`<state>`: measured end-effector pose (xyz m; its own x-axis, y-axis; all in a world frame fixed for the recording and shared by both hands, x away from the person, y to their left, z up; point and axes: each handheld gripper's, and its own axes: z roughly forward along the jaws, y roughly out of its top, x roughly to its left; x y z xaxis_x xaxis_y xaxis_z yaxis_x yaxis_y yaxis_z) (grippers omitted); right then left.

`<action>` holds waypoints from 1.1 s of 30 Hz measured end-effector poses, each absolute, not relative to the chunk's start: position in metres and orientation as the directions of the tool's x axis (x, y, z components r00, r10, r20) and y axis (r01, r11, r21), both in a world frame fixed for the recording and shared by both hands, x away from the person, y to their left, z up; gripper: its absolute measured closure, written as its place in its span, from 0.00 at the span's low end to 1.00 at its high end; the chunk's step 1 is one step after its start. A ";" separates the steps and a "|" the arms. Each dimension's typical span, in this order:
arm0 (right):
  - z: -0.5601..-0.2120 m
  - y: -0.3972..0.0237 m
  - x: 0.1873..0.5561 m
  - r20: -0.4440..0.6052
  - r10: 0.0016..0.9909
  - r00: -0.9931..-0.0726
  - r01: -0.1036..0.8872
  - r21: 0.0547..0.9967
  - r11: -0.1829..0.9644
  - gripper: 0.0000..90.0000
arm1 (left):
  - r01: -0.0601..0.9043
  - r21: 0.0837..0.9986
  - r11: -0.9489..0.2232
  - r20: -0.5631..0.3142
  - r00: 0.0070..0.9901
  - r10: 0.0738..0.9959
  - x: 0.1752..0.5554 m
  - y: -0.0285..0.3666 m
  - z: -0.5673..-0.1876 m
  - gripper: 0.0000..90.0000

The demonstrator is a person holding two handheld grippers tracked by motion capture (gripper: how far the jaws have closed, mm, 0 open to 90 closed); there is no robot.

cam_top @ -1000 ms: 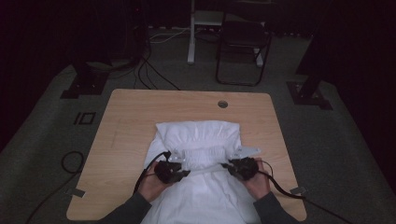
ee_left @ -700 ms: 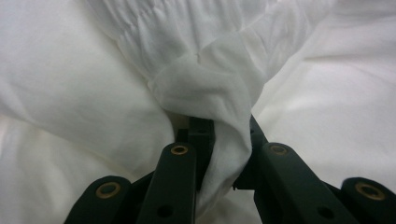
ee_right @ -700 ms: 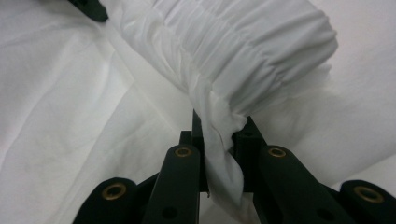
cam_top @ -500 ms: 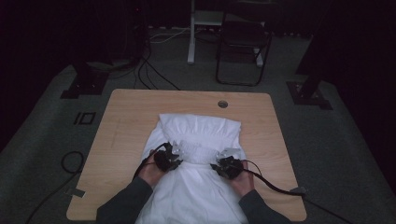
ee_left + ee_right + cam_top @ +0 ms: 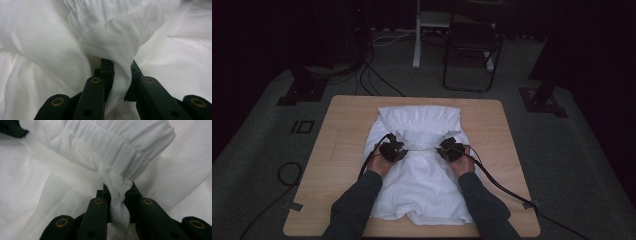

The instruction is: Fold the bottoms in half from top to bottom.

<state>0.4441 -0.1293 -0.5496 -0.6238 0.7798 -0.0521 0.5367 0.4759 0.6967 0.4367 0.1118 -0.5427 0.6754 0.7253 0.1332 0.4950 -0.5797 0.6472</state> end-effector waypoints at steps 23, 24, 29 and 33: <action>-0.459 -0.174 0.360 -0.042 0.700 -0.713 0.329 0.862 0.387 0.93 | 0.335 0.828 -0.450 0.070 0.734 0.676 0.347 0.122 -0.460 0.93; -0.467 -0.174 0.354 -0.028 0.693 -0.720 0.344 0.853 0.393 0.93 | 0.351 0.821 -0.451 0.055 0.738 0.673 0.343 0.123 -0.470 0.93; -0.520 -0.169 0.339 -0.005 0.670 -0.743 0.414 0.782 0.465 0.93 | 0.471 0.731 -0.494 -0.025 0.741 0.671 0.336 0.123 -0.532 0.91; -0.555 -0.165 0.339 0.024 0.673 -0.740 0.470 0.733 0.491 0.91 | 0.484 0.723 -0.493 -0.040 0.742 0.670 0.331 0.123 -0.557 0.86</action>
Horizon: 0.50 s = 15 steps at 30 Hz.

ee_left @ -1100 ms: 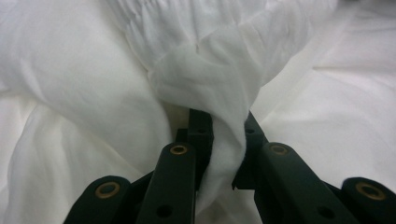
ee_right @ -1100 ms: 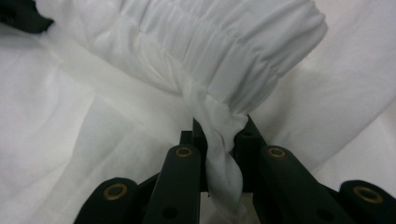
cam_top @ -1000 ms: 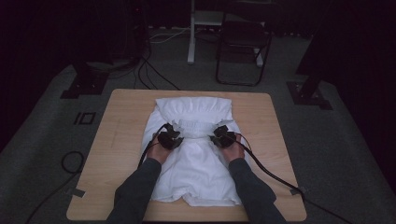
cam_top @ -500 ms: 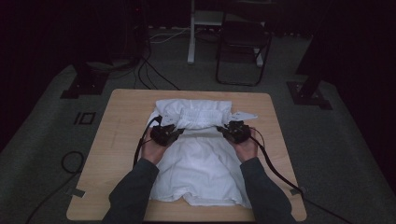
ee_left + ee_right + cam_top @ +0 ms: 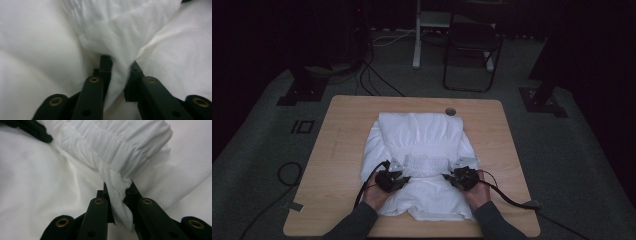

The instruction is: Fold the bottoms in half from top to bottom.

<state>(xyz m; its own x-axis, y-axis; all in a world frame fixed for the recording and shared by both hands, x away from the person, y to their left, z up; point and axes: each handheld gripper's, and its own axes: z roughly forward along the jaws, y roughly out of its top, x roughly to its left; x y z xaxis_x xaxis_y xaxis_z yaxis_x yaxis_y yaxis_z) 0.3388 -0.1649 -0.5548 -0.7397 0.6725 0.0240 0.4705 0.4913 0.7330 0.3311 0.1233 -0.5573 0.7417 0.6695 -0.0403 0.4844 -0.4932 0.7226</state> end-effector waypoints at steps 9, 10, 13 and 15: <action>-0.531 -0.182 0.328 0.077 0.644 -0.761 0.462 0.761 0.455 0.52 | 0.489 0.754 -0.439 -0.093 0.741 0.665 0.324 0.139 -0.523 0.62; -0.526 -0.186 0.325 0.076 0.638 -0.766 0.449 0.774 0.447 0.51 | 0.482 0.765 -0.428 -0.094 0.740 0.666 0.324 0.143 -0.518 0.62; -0.512 -0.200 0.323 0.108 0.646 -0.756 0.440 0.814 0.379 0.57 | 0.468 0.795 -0.387 -0.078 0.711 0.699 0.330 0.154 -0.506 0.74; -0.507 -0.207 0.329 0.123 0.670 -0.732 0.453 0.822 0.344 0.84 | 0.479 0.810 -0.338 -0.085 0.666 0.741 0.340 0.157 -0.502 1.00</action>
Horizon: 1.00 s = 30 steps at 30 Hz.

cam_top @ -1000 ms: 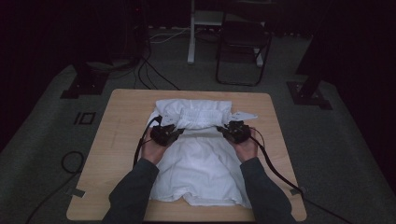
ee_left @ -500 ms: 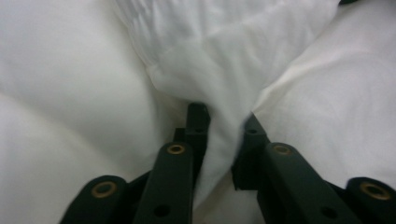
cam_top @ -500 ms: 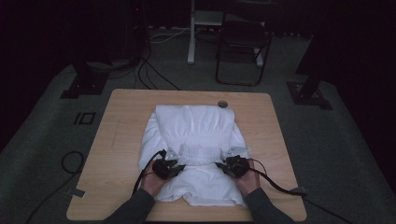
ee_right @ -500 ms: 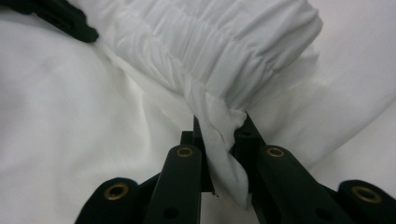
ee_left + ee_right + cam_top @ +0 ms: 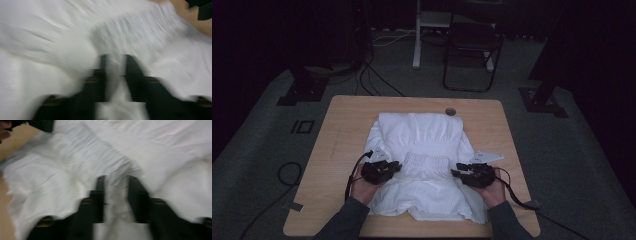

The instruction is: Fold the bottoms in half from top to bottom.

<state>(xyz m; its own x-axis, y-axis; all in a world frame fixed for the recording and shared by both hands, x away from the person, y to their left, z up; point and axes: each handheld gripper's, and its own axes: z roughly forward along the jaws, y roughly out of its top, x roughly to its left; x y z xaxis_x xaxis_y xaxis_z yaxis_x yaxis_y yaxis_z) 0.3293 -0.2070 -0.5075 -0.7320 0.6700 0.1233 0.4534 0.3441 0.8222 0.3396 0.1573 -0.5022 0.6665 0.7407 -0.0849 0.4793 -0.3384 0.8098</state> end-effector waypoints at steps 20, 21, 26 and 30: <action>-0.541 -0.189 0.348 0.178 0.612 -0.770 0.494 0.774 0.397 0.92 | 0.477 0.744 -0.468 -0.078 0.758 0.648 0.334 0.132 -0.549 0.98; -0.539 -0.191 0.342 0.165 0.607 -0.777 0.480 0.779 0.404 0.91 | 0.461 0.748 -0.478 -0.060 0.764 0.643 0.329 0.132 -0.550 0.97; -0.526 -0.201 0.338 0.088 0.684 -0.724 0.463 0.797 0.388 0.86 | 0.466 0.772 -0.433 -0.076 0.743 0.664 0.333 0.136 -0.541 0.91; -0.523 -0.198 0.348 0.103 0.709 -0.698 0.471 0.812 0.346 0.82 | 0.460 0.779 -0.426 -0.077 0.744 0.663 0.340 0.129 -0.539 0.87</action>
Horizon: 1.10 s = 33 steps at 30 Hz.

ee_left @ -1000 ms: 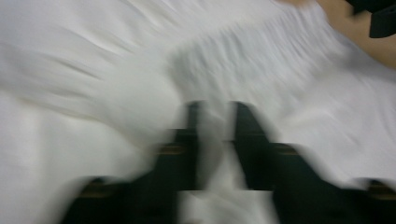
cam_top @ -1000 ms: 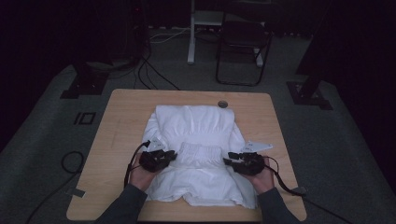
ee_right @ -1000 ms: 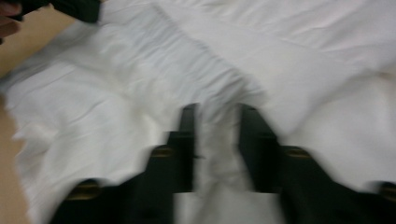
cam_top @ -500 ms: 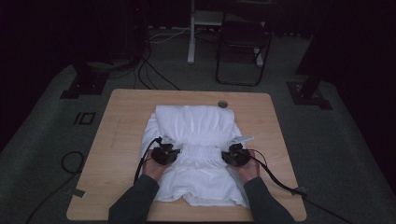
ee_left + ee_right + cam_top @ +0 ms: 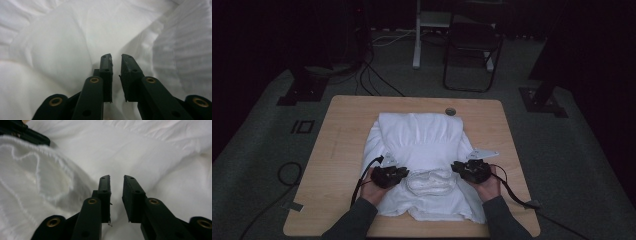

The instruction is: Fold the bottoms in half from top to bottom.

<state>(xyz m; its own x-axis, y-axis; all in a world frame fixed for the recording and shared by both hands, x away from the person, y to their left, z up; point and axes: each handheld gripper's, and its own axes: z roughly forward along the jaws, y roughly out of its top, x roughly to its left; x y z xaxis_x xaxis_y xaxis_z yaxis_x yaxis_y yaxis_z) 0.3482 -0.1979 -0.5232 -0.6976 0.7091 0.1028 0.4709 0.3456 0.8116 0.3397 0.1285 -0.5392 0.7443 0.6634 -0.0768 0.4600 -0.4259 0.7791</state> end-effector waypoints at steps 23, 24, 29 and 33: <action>-0.532 -0.178 0.326 0.070 0.599 -0.798 0.413 0.787 0.459 0.67 | 0.423 0.770 -0.478 -0.024 0.767 0.641 0.336 0.129 -0.529 0.70; -0.528 -0.179 0.333 0.078 0.613 -0.787 0.421 0.794 0.439 0.65 | 0.424 0.775 -0.468 -0.021 0.759 0.651 0.343 0.128 -0.527 0.69; -0.518 -0.174 0.372 0.090 0.666 -0.740 0.451 0.802 0.393 0.56 | 0.429 0.790 -0.438 -0.002 0.717 0.697 0.381 0.122 -0.520 0.68; -0.519 -0.166 0.401 0.070 0.702 -0.708 0.472 0.787 0.398 0.52 | 0.459 0.770 -0.444 0.009 0.687 0.727 0.407 0.119 -0.528 0.66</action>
<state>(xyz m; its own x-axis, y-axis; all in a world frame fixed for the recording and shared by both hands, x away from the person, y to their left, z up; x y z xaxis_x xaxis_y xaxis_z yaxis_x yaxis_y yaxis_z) 0.4006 -0.1656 -0.5189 -0.7083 0.7025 0.0698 0.4720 0.3977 0.7868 0.4071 0.1188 -0.5276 0.6869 0.7267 0.0092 0.4591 -0.4437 0.7697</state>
